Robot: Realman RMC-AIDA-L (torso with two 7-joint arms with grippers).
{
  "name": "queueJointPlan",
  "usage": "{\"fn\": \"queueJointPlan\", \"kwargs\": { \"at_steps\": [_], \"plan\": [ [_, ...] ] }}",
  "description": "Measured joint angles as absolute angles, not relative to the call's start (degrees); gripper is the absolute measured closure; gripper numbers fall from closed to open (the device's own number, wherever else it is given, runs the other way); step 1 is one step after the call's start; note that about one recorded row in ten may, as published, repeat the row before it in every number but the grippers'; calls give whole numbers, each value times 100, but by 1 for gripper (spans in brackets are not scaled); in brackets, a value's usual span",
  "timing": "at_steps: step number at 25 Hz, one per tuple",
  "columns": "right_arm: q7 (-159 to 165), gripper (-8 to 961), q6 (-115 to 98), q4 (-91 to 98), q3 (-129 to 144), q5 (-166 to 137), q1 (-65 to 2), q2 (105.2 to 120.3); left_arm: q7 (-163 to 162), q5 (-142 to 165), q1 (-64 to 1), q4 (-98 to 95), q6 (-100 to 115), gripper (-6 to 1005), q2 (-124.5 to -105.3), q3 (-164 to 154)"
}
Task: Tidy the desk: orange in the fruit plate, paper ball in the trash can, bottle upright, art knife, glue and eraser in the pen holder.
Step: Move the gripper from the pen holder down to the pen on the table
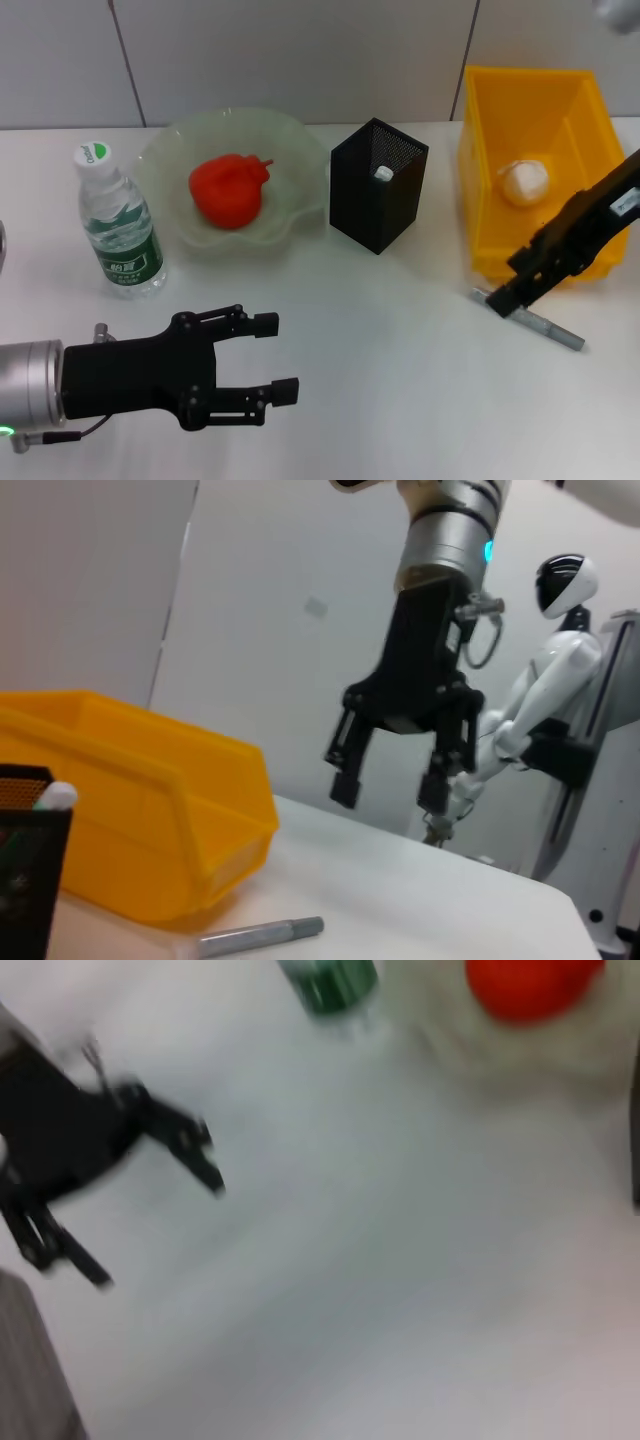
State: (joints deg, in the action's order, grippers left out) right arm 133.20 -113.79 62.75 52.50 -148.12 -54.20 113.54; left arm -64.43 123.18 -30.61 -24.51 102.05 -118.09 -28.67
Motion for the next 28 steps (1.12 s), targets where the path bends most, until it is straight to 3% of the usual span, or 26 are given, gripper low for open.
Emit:
{"fn": "queueJointPlan", "kwargs": {
  "at_steps": [2,3,4,5,8,9,28],
  "plan": [
    [13480,170,-11336,6329,5443,-14998,-5462,11412,-6443,12314,-3066,-2456,10101,152,-11809,-2865],
    [13731,170,-11204,6490,5756,-15362,-5483,11548,-6443,12313,-3067,-2458,10084,152,-11809,-2865],
    [13731,170,-11204,6490,5756,-15362,-5483,11548,-6443,12310,-3070,-2458,10047,152,-11810,-2865],
    [13942,170,-11083,6677,5970,-15732,-5476,11689,-6443,12310,-3070,-2458,10047,152,-11810,-2865],
    [14061,169,-11040,6799,6088,-15924,-5459,11770,-6443,12305,-3076,-2480,9970,152,-11813,-2857],
    [14234,169,-11022,7005,6307,-16043,-5392,11871,-6443,12304,-3078,-2497,9945,152,-11816,-2854],
    [14386,176,-10006,6767,7215,-16175,-4848,11917,-6377,12304,-3073,-2531,9669,152,-11815,-2830]
  ]
}}
